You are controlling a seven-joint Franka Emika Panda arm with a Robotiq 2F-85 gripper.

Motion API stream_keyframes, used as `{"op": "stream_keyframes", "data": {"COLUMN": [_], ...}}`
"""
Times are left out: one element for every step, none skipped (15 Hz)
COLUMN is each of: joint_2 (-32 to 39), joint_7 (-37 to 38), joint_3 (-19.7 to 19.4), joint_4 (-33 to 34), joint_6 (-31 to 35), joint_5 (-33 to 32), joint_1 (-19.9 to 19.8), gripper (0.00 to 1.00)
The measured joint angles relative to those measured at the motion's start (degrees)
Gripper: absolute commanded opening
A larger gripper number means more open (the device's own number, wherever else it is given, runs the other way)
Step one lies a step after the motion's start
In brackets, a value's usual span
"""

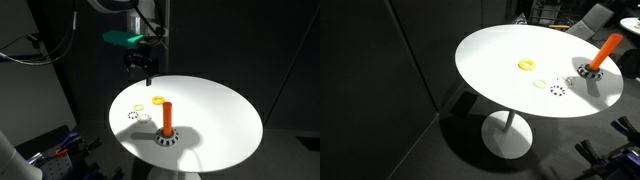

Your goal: Put the dark green ring on the stake, then move the stake forward

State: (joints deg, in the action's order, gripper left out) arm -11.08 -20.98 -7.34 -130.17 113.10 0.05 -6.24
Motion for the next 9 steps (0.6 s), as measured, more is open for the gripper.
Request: {"op": "stream_keyframes", "data": {"joint_2": [-0.8,-1.6,-2.5,-3.2,-3.9,-4.6,-5.2,-5.8,-6.2], "joint_7": [0.9,1.8,2.9,3.9,4.7,5.6,6.5,7.2,7.5], "joint_3": [0.5,1.0,1.6,2.0,2.5,2.9,3.2,3.4,3.5], "joint_4": [-0.7,-1.4,-2.0,-2.5,-3.0,-3.5,-4.0,-4.3,-4.6], "joint_6": [-0.1,-0.1,-0.1,-0.1,-0.1,0.0,0.0,0.1,0.1], "joint_5": [0.0,0.0,0.0,0.0,0.0,0.0,0.0,0.0,0.0], "joint_1": [0.7,1.3,2.0,2.5,3.0,3.4,3.7,3.8,3.9], "gripper": [1.0,1.0,1.0,1.0,1.0,1.0,1.0,1.0,1.0]}}
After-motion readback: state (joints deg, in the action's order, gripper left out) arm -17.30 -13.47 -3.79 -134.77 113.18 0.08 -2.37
